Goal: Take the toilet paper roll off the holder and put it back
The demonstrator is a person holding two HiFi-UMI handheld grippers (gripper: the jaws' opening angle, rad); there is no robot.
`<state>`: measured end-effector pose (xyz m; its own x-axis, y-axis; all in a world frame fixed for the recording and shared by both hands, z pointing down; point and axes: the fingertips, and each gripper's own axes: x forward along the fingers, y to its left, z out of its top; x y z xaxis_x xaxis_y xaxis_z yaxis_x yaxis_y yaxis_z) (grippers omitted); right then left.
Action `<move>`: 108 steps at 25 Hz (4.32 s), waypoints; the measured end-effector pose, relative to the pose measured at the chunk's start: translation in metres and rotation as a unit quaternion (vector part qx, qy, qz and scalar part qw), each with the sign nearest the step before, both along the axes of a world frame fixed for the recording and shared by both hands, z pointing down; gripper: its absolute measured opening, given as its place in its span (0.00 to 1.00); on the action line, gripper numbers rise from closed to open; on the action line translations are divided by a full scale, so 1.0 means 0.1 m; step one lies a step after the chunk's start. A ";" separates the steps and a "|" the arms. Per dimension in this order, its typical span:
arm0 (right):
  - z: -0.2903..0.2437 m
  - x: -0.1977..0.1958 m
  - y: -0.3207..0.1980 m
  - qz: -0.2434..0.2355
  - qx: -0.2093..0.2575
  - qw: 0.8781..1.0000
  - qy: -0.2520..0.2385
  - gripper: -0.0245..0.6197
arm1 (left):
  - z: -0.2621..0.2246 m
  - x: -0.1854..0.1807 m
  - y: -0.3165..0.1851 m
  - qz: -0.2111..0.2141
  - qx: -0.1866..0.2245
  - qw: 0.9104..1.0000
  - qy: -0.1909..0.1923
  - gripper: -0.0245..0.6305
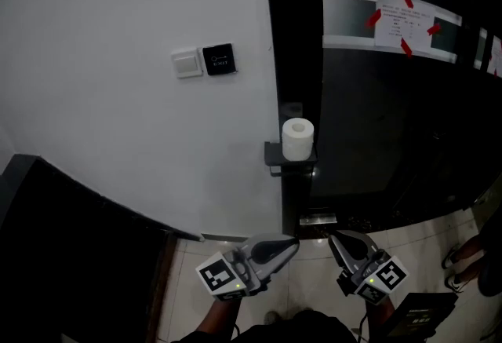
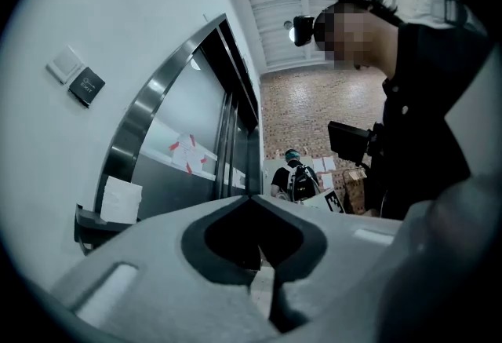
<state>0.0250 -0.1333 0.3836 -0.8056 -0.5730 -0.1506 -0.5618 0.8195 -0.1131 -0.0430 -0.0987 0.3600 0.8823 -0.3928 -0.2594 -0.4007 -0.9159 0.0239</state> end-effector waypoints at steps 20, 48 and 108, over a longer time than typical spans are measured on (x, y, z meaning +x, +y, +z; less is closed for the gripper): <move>0.05 0.05 -0.55 -0.043 -0.030 0.998 -0.033 0.31 | -0.11 0.11 -0.45 -0.030 -0.007 1.000 0.005 0.04; 0.24 -0.99 -3.17 0.165 -0.089 0.969 0.159 0.85 | 0.02 -0.78 -0.74 -0.103 -0.014 0.994 0.016 0.04; 0.31 0.22 -1.32 0.130 -0.044 0.986 0.093 0.73 | -0.04 0.04 -0.73 -0.022 -0.017 0.999 0.027 0.04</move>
